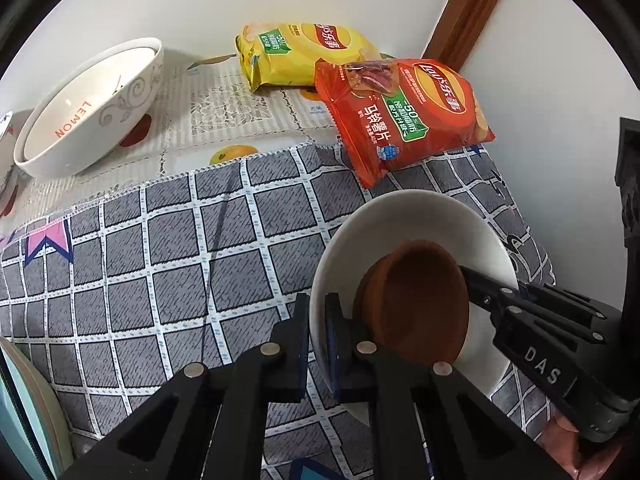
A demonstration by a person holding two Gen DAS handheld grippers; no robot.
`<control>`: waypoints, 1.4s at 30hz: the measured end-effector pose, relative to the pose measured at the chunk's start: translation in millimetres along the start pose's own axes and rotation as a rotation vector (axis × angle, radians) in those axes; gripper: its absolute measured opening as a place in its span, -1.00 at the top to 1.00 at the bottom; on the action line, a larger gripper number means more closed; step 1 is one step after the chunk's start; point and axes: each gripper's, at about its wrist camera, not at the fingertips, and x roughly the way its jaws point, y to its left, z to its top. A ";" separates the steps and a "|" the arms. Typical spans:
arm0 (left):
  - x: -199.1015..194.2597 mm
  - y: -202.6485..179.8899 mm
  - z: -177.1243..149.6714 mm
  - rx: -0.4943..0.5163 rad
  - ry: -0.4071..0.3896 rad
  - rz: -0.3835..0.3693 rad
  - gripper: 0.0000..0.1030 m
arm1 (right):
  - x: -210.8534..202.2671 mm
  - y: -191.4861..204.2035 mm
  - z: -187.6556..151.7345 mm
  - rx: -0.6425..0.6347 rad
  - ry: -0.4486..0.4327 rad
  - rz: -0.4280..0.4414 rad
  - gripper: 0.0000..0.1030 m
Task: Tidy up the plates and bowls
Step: 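Lift the white bowl and carry it toward the teal plate stack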
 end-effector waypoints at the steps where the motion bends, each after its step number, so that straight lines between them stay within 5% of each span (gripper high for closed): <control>1: -1.6 1.2 -1.0 -0.006 -0.001 -0.007 0.86 | -2.2 -1.0 -1.4 0.017 -0.004 0.008 0.84; 23: -87.4 22.3 -27.4 -0.037 -0.081 0.031 0.86 | -66.6 47.0 -26.9 0.013 -0.064 0.067 0.83; 42: -137.2 76.6 -67.1 -0.114 -0.120 0.053 0.86 | -95.4 117.2 -53.9 -0.061 -0.090 0.108 0.83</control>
